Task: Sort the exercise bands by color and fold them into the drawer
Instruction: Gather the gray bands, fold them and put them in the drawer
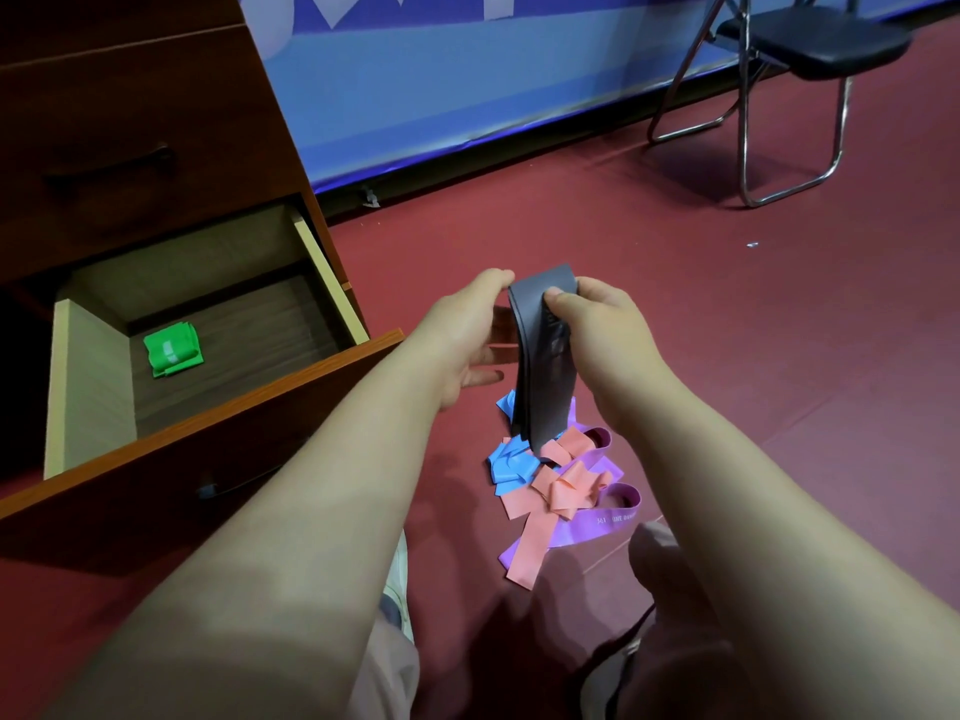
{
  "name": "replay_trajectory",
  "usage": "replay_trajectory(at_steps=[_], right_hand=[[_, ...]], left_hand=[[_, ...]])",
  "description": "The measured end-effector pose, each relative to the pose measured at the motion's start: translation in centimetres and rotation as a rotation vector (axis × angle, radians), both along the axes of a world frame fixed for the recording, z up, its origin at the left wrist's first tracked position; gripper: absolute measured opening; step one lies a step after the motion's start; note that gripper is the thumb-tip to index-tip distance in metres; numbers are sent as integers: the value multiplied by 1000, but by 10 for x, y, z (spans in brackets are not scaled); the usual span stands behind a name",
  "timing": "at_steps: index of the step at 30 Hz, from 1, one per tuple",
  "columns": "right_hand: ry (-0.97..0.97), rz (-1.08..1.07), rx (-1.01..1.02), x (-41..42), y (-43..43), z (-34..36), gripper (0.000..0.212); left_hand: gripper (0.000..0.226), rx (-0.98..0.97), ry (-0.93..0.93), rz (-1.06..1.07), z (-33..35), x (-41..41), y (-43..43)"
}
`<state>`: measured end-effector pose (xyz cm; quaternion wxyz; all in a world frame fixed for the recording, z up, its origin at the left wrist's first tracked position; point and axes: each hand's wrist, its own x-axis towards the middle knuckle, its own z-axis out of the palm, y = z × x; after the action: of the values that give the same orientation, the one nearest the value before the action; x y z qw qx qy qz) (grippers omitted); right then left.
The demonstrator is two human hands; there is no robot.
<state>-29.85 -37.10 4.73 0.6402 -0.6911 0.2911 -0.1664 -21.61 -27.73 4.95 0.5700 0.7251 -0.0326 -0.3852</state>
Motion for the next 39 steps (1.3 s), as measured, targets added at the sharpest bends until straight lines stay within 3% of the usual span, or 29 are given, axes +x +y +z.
replay_trajectory(at_steps=[6,10,16,21,23,26,29,36,39], right_hand=[[79,-30,-60,2,-5,-4,21],[135,-25,-77,2,-6,-4,26],[261,30,-278,-1,-8,-7,20],[393,129,-391,-5,-2,-6,23],[400,166,-422,-6,1,-3,31],[398,117,-371,-4,-1,-5,19],[353,76,-365,0,-3,-8,20],[207,-75,-75,-2,-7,-7,22],[178,-122,-75,-4,-8,-6,19]], left_hand=[[22,-104,-123,8,1,-2,-1],[10,-62,-262,-22,-1,-2,-3],[36,104,-549,-194,-9,1,-1],[41,222,-707,-294,-14,-2,-1],[37,211,-719,-305,-15,-2,-2],[30,199,-733,-280,-17,-2,-2],[26,203,-734,-206,-16,-2,-4],[15,149,-636,-97,-11,-3,-9],[42,134,-590,-18,-10,-2,-8]])
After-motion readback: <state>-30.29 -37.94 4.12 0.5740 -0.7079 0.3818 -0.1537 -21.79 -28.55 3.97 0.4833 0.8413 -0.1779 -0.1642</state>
